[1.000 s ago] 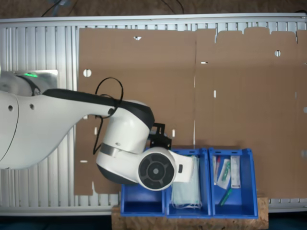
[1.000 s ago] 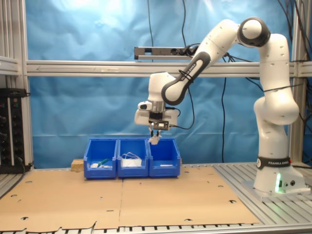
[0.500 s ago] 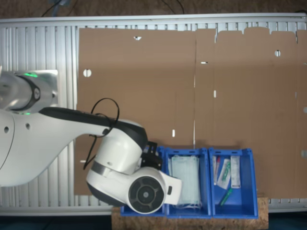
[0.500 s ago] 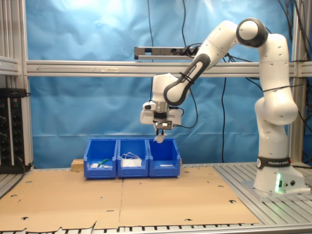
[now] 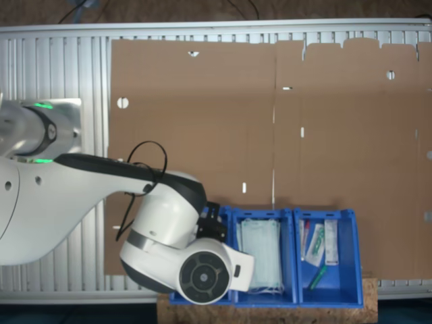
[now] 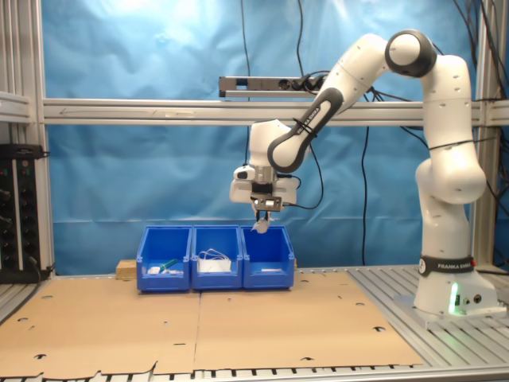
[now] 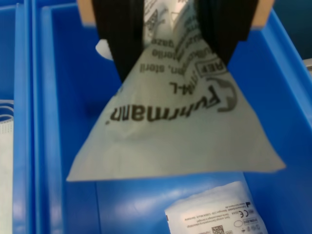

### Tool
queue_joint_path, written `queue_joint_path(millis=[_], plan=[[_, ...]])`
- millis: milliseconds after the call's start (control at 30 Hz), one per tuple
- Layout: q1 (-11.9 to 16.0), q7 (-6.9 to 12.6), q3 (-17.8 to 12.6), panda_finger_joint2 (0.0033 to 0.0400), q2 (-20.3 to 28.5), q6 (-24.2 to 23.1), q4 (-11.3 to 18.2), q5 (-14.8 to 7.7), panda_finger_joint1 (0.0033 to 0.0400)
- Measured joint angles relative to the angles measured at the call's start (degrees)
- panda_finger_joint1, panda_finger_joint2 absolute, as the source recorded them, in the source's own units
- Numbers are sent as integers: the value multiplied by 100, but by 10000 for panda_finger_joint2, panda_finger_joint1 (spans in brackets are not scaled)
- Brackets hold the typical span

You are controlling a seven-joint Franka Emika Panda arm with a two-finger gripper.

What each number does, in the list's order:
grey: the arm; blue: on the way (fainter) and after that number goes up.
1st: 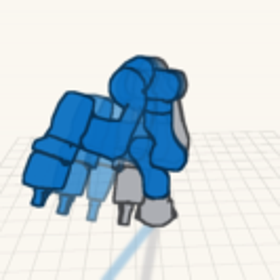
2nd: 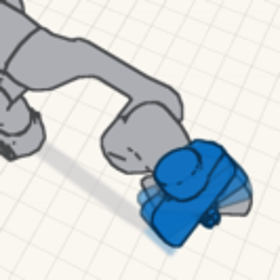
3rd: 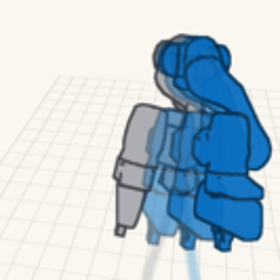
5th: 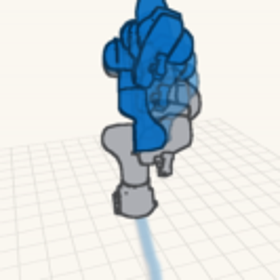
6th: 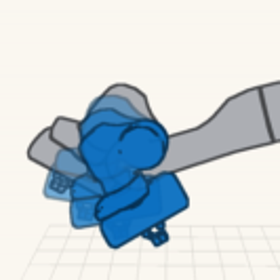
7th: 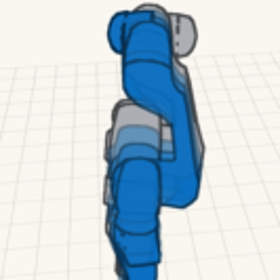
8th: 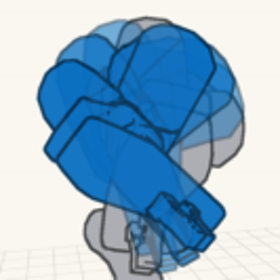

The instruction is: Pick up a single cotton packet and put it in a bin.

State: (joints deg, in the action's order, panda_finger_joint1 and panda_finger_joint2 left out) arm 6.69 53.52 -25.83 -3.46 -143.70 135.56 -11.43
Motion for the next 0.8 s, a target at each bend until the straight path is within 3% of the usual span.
queue_joint_path(millis=[667,700,800], plan=[[0,0,0,75,0,0,0,-11,75],[0,0,0,119,0,0,0,-11,119],[0,0,0,119,0,0,0,-11,119]])
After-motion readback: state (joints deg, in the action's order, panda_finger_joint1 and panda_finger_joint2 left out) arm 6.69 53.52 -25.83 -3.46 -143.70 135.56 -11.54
